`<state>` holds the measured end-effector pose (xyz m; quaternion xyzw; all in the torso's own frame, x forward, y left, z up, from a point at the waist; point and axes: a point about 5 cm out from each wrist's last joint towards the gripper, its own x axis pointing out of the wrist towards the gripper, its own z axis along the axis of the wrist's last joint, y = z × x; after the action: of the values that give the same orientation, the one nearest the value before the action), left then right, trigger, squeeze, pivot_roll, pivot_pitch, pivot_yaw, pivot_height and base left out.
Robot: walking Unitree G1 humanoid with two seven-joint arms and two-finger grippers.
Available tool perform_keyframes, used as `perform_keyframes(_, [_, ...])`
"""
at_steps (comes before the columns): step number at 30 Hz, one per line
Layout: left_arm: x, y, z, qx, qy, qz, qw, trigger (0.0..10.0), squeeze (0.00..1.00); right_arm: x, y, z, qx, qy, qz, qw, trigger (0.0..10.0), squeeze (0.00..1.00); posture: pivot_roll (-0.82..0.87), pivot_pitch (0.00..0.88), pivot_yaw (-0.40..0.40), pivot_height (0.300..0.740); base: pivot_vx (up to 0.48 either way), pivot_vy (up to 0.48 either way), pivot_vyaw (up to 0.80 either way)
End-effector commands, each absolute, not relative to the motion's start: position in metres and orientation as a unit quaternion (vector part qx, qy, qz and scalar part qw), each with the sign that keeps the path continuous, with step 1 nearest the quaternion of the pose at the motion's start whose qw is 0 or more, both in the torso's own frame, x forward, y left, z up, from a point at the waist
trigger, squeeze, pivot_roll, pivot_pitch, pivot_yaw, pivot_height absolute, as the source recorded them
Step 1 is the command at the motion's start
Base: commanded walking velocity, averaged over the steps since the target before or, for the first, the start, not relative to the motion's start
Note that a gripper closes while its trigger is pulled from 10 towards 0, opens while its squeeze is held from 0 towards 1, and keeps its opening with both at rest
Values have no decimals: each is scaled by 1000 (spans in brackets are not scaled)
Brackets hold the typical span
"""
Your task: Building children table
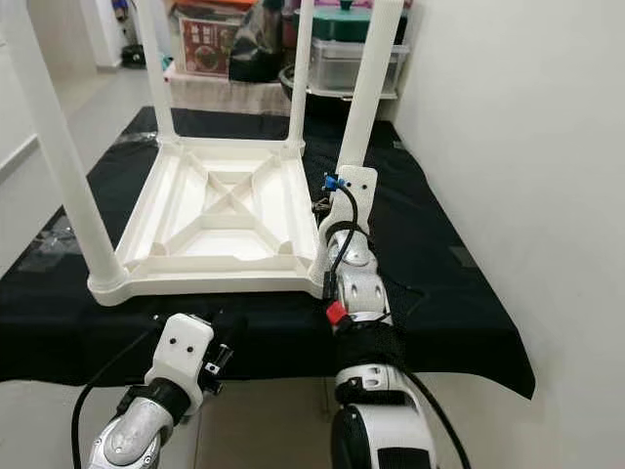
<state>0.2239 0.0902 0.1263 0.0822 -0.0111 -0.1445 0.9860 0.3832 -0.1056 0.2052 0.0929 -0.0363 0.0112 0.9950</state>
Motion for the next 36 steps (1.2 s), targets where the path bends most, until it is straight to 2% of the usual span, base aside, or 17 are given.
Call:
perform_keyframes(1, [224,88,125,82,-4,-147,986,10000,0,383,-98,194,133,-28,47,990,10000,1000,70,39,-86,740,0,0,0])
perform_keyframes(5, [224,88,125,82,-4,-147,986,10000,0,386,-108,204,126,-48,84,987,10000,1000,70,38,-88,740,0,0,0])
perform_keyframes(6, [224,88,124,81,-4,-147,986,10000,0,386,-105,204,146,-41,165,975,10000,0,66,40,-89,740,0,0,0])
perform_keyframes(8, [225,88,124,80,-4,-148,986,10000,0,379,-107,204,160,-36,303,939,10000,0,67,41,-88,740,0,0,0])
perform_keyframes(10, [225,87,125,80,-5,-148,986,10000,0,372,-119,203,149,-25,398,905,10000,0,69,40,-91,740,0,0,0])
perform_keyframes(13, [226,87,125,81,-5,-148,986,10000,0,369,-126,203,146,-14,436,888,10000,0,69,40,-91,740,0,0,0])
perform_keyframes(16, [225,87,125,80,-7,-147,986,10000,0,360,-129,208,118,-12,562,819,10000,0,78,40,-96,740,0,0,0])
perform_keyframes(19, [225,87,126,80,-7,-147,986,10000,0,358,-129,208,110,-10,583,805,10000,0,78,40,-96,740,0,0,0])
perform_keyframes(21, [225,87,126,80,-7,-146,986,10000,0,363,-120,212,100,-8,604,791,10000,0,81,42,-97,740,0,0,0])
perform_keyframes(23, [224,87,127,80,-7,-145,986,10000,0,371,-105,215,84,-10,589,804,10000,0,89,48,-102,740,0,0,0])
perform_keyframes(24, [224,87,127,80,-8,-145,986,10000,0,374,-100,215,80,-9,579,811,0,0,90,49,-102,740,0,0,0])
perform_keyframes(25, [224,87,127,80,-8,-144,986,10000,0,378,-96,212,67,-1,551,832,0,0,90,49,-102,740,0,0,0])
perform_keyframes(26, [224,87,127,80,-8,-144,986,10000,0,378,-96,212,67,-1,551,832,0,0,90,49,-102,740,0,0,0])
perform_keyframes(28, [224,87,128,79,-8,-144,986,10000,0,386,-91,206,46,8,484,874,0,0,88,48,-101,740,0,0,0])
perform_keyframes(29, [224,87,128,79,-8,-144,986,10000,0,386,-91,206,46,8,484,874,0,0,88,48,-101,740,0,0,0])
perform_keyframes(31, [224,87,127,79,-8,-144,986,10000,0,391,-95,199,36,15,406,913,0,0,87,47,-100,740,0,0,0])
perform_keyframes(36, [224,87,127,79,-8,-145,986,10000,0,398,-112,193,44,38,288,956,0,0,81,41,-98,740,0,0,0])
